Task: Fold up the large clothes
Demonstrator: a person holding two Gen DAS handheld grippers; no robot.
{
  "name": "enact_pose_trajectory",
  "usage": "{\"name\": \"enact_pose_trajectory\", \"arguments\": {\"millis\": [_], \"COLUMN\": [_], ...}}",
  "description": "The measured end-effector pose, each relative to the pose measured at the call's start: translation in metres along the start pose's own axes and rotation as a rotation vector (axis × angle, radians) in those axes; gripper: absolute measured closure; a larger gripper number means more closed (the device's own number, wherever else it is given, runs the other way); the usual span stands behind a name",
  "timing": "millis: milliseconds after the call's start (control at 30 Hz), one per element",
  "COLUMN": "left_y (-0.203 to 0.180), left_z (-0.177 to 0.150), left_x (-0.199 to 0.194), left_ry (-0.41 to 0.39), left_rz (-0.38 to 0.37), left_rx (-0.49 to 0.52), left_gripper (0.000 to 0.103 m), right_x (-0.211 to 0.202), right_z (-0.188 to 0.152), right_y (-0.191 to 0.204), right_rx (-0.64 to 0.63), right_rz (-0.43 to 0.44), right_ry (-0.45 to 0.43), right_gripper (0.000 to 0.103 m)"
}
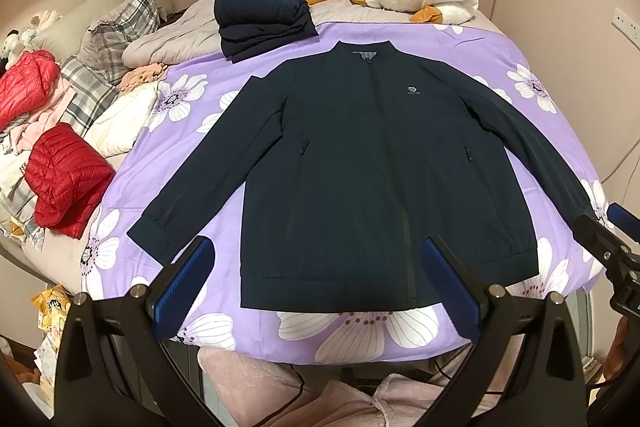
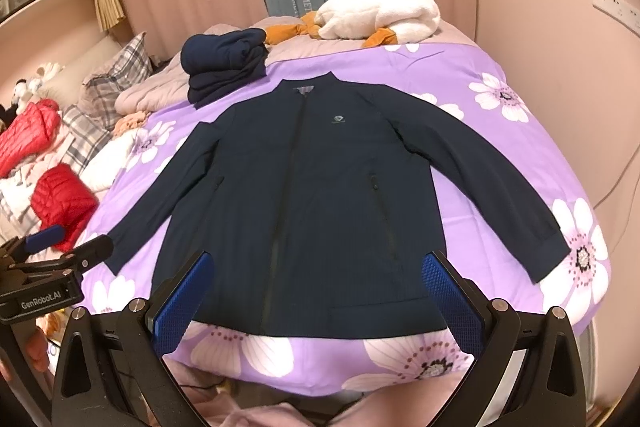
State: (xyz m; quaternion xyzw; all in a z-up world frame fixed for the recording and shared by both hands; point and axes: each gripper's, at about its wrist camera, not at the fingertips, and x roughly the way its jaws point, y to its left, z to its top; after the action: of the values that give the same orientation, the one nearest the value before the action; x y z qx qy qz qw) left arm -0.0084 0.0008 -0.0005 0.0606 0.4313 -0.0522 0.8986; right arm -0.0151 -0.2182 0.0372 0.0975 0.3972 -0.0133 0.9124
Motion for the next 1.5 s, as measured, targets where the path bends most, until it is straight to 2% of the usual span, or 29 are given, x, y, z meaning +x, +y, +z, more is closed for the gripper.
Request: {"name": "enact_pose_trajectory", "arguments": {"millis": [1500], "left_y": [0.0027], "left_z": [0.0013], "left_x": [0.0025], "left_ry": [-0.003], "left_rz": [0.005], "left_rx": [-0.002], "left_gripper": [0.0], "right_x": [0.0023], "right_z": [0.0001], "right_y": [-0.0012], "right_rx": [0.002], "right_rz": [0.003], "right_ry": [0.006], "right_gripper": [0.0]}}
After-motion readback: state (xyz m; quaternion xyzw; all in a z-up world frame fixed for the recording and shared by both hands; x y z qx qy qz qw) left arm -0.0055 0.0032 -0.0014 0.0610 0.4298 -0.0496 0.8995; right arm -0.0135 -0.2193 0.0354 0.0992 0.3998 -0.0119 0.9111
